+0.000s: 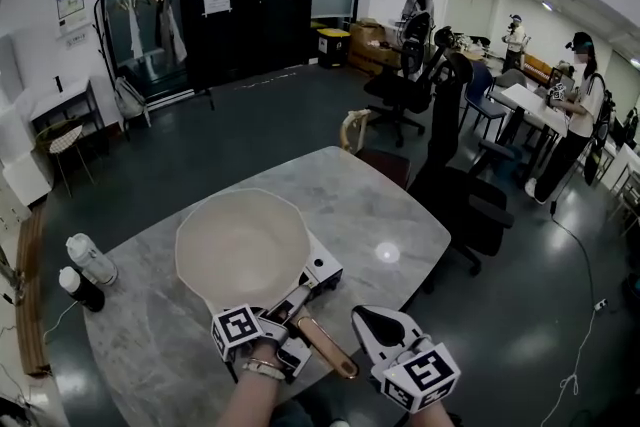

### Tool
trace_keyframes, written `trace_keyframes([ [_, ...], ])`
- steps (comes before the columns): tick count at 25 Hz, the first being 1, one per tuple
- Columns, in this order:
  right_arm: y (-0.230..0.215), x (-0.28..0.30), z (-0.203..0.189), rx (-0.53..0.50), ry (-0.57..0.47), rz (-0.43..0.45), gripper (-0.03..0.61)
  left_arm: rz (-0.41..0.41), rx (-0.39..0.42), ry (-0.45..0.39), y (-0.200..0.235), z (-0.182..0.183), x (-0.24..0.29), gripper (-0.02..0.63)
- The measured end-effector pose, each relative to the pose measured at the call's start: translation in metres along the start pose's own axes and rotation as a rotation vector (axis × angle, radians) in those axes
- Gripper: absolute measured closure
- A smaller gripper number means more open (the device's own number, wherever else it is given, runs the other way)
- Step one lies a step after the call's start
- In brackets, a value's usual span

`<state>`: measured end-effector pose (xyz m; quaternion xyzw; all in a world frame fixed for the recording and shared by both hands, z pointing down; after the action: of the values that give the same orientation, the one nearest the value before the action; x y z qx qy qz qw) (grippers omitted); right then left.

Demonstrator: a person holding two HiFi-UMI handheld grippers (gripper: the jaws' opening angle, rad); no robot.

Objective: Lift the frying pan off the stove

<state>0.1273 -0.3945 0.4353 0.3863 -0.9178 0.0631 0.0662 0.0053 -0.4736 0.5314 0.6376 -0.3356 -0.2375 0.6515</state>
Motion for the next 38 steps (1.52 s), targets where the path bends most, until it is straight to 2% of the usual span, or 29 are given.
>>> trace_keyframes([
  [3,0.001,-0.010,-0.009,0.052,0.020,0.037,0.552,0.004,0.022,0.004,0.002,-0.001,0.000,0.442],
  [5,0.006,-0.016,-0.013,0.103,0.045,0.100,0.547,0.008,0.032,0.007,0.001,0.000,0.000,0.442],
  [6,0.011,-0.017,-0.016,0.128,0.068,0.140,0.501,0.008,0.029,0.006,0.000,0.001,0.000,0.442],
  [7,0.016,-0.018,-0.020,0.156,0.097,0.180,0.398,0.009,0.029,0.005,-0.001,0.002,-0.001,0.442],
  [10,0.031,-0.016,-0.033,0.264,0.173,0.271,0.316,0.002,0.020,-0.001,-0.003,0.005,-0.002,0.442],
  [13,0.037,-0.011,-0.046,0.424,0.190,0.322,0.304,-0.001,0.015,-0.001,-0.004,0.004,-0.002,0.442],
  [17,0.047,0.001,-0.058,0.699,0.173,0.417,0.305,-0.014,0.006,0.002,-0.005,0.005,-0.002,0.442],
  [19,0.050,0.004,-0.060,0.774,0.163,0.440,0.318,-0.026,-0.008,0.001,-0.007,0.005,-0.002,0.442],
  [23,0.052,0.005,-0.065,0.819,0.174,0.451,0.405,-0.022,0.007,-0.008,-0.006,0.005,-0.003,0.442],
  [26,0.055,0.007,-0.069,0.821,0.224,0.469,0.410,-0.017,0.038,-0.005,-0.004,0.005,-0.003,0.440],
  [28,0.058,0.008,-0.073,0.769,0.273,0.466,0.410,-0.012,0.059,-0.004,-0.002,0.004,-0.004,0.442],
  [30,0.061,0.009,-0.075,0.722,0.300,0.461,0.407,-0.031,0.047,-0.008,-0.004,0.002,-0.004,0.442],
  [34,0.065,0.009,-0.071,0.685,0.298,0.465,0.403,-0.024,0.046,-0.006,-0.004,0.003,-0.006,0.442],
  [38,0.066,0.005,-0.063,0.613,0.314,0.459,0.400,-0.061,0.054,0.005,-0.015,0.000,-0.007,0.440],
])
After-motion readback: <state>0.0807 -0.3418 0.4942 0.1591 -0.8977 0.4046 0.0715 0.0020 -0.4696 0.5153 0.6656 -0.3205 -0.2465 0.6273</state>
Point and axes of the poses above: the fingertips, and each gripper's own axes: x forward along the fingers, y to its left, z out of its top, the point moved 3 cm from there along -x, backward along the fingers, and after that the axes turned 7 degrees about z, right-handed, at the moved point
